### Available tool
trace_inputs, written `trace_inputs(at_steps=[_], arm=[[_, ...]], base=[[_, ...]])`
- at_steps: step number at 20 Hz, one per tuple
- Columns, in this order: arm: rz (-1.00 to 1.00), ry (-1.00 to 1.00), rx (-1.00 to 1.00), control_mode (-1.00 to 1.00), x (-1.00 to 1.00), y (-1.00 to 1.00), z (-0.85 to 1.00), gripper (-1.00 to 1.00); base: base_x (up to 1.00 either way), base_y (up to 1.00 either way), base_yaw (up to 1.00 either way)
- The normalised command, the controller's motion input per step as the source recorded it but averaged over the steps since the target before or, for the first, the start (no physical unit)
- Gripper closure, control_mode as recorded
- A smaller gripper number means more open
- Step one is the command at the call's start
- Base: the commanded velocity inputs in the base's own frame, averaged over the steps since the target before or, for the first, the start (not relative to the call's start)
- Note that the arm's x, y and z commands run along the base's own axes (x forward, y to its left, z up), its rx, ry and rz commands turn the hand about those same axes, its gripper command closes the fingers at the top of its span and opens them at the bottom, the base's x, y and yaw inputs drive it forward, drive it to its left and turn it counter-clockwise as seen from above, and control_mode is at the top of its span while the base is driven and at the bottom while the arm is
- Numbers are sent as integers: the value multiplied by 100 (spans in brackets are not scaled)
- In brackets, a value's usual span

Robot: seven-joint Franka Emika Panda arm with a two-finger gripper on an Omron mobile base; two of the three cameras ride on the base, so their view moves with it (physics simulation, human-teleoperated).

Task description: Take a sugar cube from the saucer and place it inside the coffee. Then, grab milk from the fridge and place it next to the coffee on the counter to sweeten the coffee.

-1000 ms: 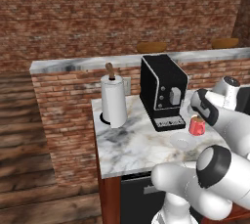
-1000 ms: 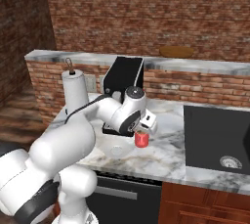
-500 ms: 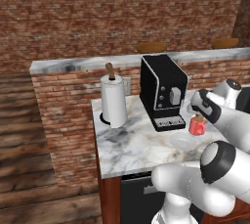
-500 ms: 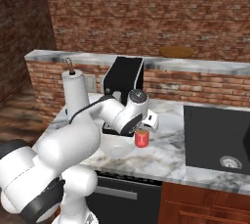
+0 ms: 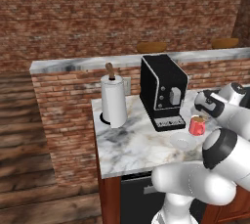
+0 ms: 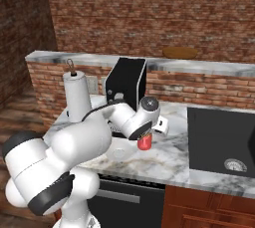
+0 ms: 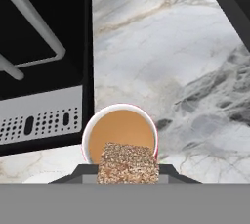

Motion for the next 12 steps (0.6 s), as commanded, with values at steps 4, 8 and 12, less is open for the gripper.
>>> trace_inputs(at_steps=[4,8,12], arm=[[4,0,0,-100,10,0,0,100],[5,-1,0,-100,1,0,-1,100],[4,0,0,-100,0,0,-5,100]], base=[[0,0,0],[0,0,0],[0,0,0]])
